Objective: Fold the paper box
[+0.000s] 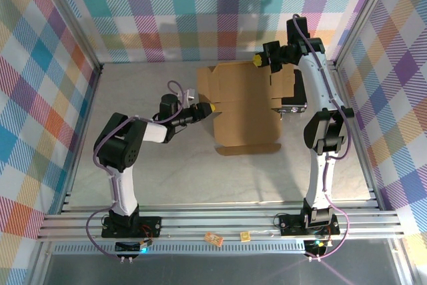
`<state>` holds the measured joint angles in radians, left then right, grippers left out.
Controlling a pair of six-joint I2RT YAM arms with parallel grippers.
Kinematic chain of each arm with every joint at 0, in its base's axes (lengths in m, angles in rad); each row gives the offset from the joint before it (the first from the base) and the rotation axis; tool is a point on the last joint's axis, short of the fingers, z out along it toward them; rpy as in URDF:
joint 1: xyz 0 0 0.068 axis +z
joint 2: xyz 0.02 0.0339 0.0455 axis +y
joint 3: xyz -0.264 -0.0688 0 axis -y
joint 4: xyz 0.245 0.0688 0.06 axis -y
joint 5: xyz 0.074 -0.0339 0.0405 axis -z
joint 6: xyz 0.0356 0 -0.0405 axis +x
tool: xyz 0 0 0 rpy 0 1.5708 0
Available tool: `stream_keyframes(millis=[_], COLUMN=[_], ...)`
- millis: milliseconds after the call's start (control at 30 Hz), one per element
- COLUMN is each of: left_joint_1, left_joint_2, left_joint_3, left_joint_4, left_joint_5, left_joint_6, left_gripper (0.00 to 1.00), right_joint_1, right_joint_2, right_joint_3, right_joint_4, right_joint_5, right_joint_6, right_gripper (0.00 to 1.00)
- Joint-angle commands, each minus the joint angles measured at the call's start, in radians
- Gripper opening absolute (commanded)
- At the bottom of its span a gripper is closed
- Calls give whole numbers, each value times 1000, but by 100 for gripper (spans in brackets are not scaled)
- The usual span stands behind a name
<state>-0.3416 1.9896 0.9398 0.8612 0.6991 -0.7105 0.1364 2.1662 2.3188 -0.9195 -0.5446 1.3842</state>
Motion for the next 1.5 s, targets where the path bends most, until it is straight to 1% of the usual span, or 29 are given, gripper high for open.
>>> stream_keyframes(millis=[0, 167, 300, 400, 467, 633, 733, 900, 1000, 1167, 1467], left_joint_1=[-18, -44, -70, -84, -92, -135, -167, -210, -220, -242, -314], left_joint_2=[16, 8, -19, -66, -105, -167, -201, -214, -215, -226, -271], left_joint_3=[45, 42, 38, 3, -15, -2, 10, 40, 45, 84, 115], left_joint_4=[88, 74, 11, -28, -67, -191, -270, -359, -368, -432, -537], left_joint_5=[22, -28, -71, -151, -209, -294, -377, -461, -498, -569, -685], left_joint_6=[-14, -5, 28, 57, 81, 152, 194, 245, 247, 246, 249], left_gripper=[48, 41, 31, 24, 22, 19, 20, 22, 22, 22, 22], right_joint_1=[-10, -10, -10, -11, -11, -9, -9, -9, -9, -9, -8], right_joint_2=[-42, -40, -39, -41, -41, -50, -52, -53, -55, -60, -66], right_joint_3=[-7, -7, -9, -10, -14, -41, -44, -51, -53, -62, -83], right_joint_4=[19, 28, 28, 32, 34, 59, 64, 67, 67, 72, 85], right_joint_5=[-26, -23, -17, -12, -11, -10, -13, -14, -12, -9, 0], right_joint_6=[19, 32, 33, 33, 35, 47, 47, 50, 50, 50, 55], right_gripper=[0, 0, 0, 0, 0, 0, 0, 0, 0, 0, 0])
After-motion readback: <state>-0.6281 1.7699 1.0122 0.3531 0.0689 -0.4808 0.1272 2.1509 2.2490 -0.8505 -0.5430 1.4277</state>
